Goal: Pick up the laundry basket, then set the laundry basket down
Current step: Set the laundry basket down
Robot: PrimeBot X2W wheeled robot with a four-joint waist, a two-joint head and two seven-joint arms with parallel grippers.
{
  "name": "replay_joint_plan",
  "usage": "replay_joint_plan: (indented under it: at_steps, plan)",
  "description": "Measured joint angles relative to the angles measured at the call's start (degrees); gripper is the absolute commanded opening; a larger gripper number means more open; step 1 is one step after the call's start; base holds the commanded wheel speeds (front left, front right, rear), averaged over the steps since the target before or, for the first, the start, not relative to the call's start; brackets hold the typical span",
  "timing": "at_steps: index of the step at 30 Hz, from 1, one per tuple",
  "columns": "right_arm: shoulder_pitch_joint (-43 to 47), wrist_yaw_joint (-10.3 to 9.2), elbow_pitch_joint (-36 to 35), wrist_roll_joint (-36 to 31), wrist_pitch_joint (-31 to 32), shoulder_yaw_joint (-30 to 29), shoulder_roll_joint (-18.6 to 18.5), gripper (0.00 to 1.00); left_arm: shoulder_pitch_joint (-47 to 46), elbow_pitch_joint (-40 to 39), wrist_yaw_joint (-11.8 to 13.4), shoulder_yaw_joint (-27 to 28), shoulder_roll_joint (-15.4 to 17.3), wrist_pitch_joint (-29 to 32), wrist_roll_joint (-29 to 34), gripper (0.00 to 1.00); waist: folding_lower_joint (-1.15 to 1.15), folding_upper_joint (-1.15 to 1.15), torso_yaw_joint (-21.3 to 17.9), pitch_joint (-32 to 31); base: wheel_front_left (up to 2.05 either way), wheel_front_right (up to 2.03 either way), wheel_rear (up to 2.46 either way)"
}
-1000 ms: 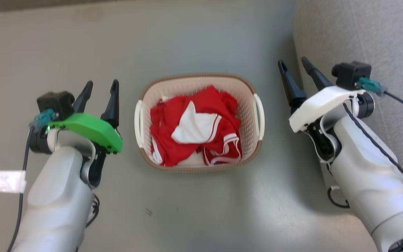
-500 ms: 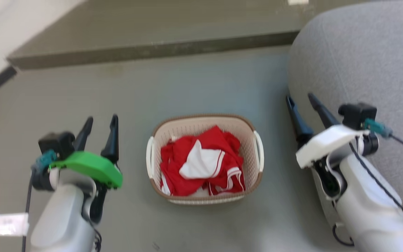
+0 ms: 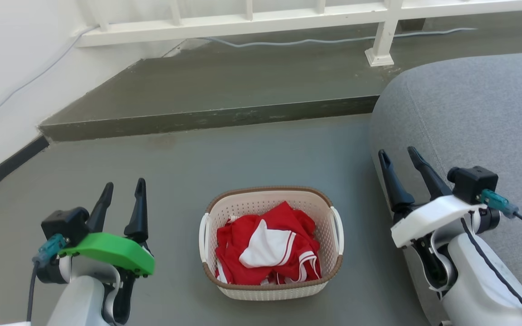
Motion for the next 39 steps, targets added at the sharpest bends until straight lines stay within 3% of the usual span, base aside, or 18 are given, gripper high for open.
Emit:
replay_joint_plan:
  at_steps: [18, 39]
  plan:
    - [9.65, -1.47, -10.34, -4.48, 0.00, -4.67, 0.43, 1.00, 8.09, -7.98, -0.02, 1.11, -0.64, 0.00, 4.65, 1.00, 0.00, 0.00, 0.11, -1.57, 0.00, 0.00, 0.00]
    - [13.72, -1.47, -13.08, -7.21, 0.00, -6.66, 0.85, 1.00, 11.00, -11.73, -0.09, 1.43, -1.43, 0.00, 6.66, 1.00, 0.01, 0.00, 0.23, -1.66, 0.00, 0.00, 0.00]
